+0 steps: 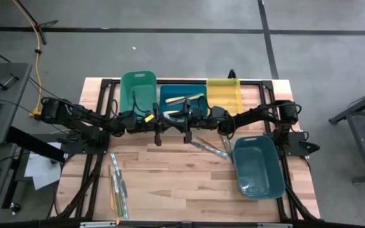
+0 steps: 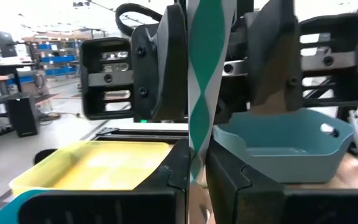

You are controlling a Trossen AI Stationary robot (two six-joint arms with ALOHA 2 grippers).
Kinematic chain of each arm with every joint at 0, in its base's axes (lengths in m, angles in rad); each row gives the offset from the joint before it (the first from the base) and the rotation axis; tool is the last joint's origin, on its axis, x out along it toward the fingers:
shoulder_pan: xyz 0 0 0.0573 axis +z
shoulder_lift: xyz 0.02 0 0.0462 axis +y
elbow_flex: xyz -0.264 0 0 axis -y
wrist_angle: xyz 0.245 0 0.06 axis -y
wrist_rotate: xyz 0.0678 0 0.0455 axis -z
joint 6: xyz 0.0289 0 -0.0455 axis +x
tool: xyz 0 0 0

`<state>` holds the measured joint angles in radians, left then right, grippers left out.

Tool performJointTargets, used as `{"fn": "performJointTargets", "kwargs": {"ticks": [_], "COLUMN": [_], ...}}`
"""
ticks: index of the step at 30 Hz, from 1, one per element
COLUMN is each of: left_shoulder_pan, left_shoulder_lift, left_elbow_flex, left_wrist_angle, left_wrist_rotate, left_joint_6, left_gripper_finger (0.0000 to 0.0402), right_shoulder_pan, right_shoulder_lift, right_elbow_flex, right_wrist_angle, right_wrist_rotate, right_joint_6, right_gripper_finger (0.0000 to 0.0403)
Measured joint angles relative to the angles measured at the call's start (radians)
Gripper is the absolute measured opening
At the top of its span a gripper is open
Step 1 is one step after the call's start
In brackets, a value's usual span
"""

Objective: Sort silverware by color (type)
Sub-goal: Put the blue knife into the green bin

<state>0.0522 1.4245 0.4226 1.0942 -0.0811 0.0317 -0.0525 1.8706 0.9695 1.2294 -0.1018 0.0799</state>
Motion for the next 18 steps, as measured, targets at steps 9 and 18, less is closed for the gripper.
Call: {"fn": "performJointTargets", "kwargs": {"ticks": [9,18], "left_shoulder_pan": [0.021,0.047], "left_shoulder_lift": [-0.097,-0.306], "left_elbow_flex": [-0.056,-0.126], "left_wrist_angle": [-0.064,-0.193], "left_wrist_rotate": [-0.017,-0.023], "left_joint_6": [-0.005,-0.021], "left_gripper_finger": [0.0021,0.0021], "right_shoulder_pan": [-0.015,-0.002], "right_shoulder_lift": [-0.068,-0.158], "right_elbow_flex": [-0.004,-0.004], "right_wrist_angle": [-0.135,-0.321], "right_wrist_rotate": [-0.006,-0.007], "right_joint_6": [-0.039,-0.116], "right_gripper_finger": [0.015,0.0151]}}
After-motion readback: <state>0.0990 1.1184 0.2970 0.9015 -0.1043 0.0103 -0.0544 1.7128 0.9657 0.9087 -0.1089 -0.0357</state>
